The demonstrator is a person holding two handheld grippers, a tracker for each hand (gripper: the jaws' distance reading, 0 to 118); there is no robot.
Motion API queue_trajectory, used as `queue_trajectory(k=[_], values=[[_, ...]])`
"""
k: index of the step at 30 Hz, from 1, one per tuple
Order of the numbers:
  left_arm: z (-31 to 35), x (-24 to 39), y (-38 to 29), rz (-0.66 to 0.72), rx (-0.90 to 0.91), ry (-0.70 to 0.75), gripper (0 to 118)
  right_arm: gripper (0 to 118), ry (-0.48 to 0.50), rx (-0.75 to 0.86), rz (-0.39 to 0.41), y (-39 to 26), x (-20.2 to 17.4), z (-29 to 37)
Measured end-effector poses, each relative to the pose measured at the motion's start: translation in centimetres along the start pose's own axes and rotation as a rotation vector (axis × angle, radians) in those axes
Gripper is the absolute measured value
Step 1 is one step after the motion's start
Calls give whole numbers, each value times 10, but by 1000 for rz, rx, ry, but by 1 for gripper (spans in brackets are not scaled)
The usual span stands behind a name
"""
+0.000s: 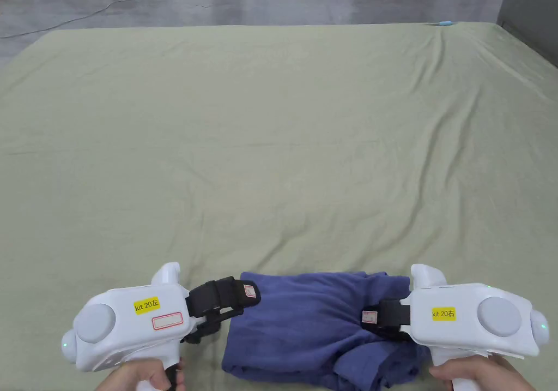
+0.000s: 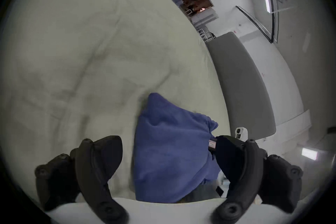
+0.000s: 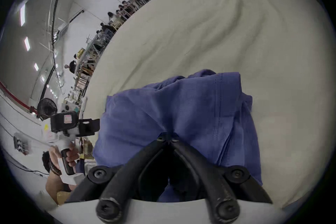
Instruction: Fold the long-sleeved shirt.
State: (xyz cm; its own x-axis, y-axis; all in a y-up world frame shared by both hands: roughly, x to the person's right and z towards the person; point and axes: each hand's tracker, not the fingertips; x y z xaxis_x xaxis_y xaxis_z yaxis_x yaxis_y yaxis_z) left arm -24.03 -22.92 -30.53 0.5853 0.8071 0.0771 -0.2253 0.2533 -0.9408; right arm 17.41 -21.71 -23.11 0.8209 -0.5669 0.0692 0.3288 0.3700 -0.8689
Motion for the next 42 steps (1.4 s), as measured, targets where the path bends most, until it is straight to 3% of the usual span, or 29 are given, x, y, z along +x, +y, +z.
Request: queue_trajectory(k=[9,11,13,14,15,18,22,27,31,35,37,42], values=[[-28,-17,0,41,4,-190,103,0,19,3,-23,0,3,-1],[-31,-15,-2,24,-12,-190,97,0,13,1,-17,0,1,-2],[-35,-11,-6,-8,-22,-170,56,0,11,0,-12,1,1,-3],[-38,-8,-8,-24,-47,-148,18,0,10,-1,-13,1,1,-3],[-43,-6,-10,-47,-84,-118,3,0,10,-1,-15,1,1,-3],[-47,4,-17,-146,-105,-72,3,0,6,-3,-18,2,-1,-2],[-26,7,-2,-112,-53,-99,3,0,-74,-9,20,6,-21,6],[10,7,21,-158,-1,-102,3,0,-139,125,197,15,-85,19],[57,-6,43,-188,60,-72,3,0,-206,217,411,22,-162,2],[128,-40,75,-234,100,-4,3,0,-166,254,555,20,-246,-45],[167,-65,93,-239,131,42,3,0,-97,237,608,15,-285,-76],[266,-139,137,-222,206,209,3,0,41,148,684,0,-373,-171]])
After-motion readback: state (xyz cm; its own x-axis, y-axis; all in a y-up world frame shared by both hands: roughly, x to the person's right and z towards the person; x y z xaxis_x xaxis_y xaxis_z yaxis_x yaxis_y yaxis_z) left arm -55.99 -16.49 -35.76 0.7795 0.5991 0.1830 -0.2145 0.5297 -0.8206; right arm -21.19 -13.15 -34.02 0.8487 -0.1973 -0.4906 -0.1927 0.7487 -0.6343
